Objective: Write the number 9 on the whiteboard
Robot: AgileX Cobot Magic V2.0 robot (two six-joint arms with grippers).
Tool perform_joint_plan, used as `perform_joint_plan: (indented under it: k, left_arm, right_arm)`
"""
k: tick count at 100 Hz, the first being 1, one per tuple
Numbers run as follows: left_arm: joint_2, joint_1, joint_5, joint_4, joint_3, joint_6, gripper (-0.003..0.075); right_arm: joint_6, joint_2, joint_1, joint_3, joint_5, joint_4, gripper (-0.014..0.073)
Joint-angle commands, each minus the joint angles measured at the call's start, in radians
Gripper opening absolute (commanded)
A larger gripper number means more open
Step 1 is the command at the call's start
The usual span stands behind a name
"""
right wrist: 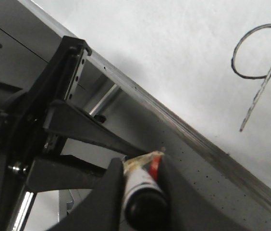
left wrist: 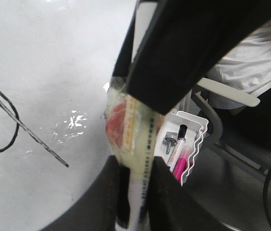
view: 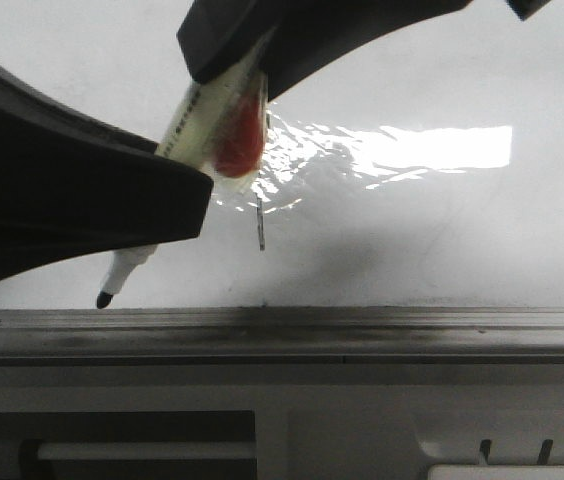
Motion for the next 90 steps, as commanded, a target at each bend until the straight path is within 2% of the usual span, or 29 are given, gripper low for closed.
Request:
perform_joint_plan:
  k: [1, 10, 15, 21, 31, 49, 79, 90]
  left_arm:
    - [-0.011, -0.006, -0.059, -0.092, -0.029, -0.020, -0.0020]
    - [-0.011, -0.006, 0.001, -0.234, -0.029, -0.020, -0.0020]
    - [-0.011, -0.006, 0.045, -0.344, -0.029, -0.020, -0.0020]
    - [-0.011, -0.006, 0.091, -0.470, -0.029, -0.020, -0.0020]
    - [-0.009, -0.006, 0.146, -0.584, -0.029, -0.018, -0.0020]
    - [0.031, -0.005, 0.104, -0.823, -0.029, -0.010, -0.0020]
    - [0.171, -0.005, -0.040, -0.881, -0.029, -0.008, -0.0020]
    - [0.191, -0.005, -0.063, -0.901, -0.029, 0.040, -0.0020]
  right_arm:
    - [-0.006, -0.013, 0.002, -0.032, -0.040, -0.001, 0.0176]
    - [-0.006, -0.013, 0.002, -0.032, -0.063, -0.005, 0.0344]
    - [-0.006, -0.013, 0.002, -0.032, -0.067, -0.005, 0.0385]
    - [-0.006, -0.013, 0.002, -0.032, -0.067, -0.005, 0.0377]
    - [-0.006, -0.013, 0.002, -0.032, -0.067, -0.005, 0.0356]
    - [-0.006, -0.013, 0.002, -0.032, -0.059, -0.005, 0.0356]
    - [-0.006, -0.013, 0.002, -0.032, -0.036, -0.005, 0.0356]
    - [-0.006, -0.013, 0.002, -0.032, -0.030, -0.005, 0.0356]
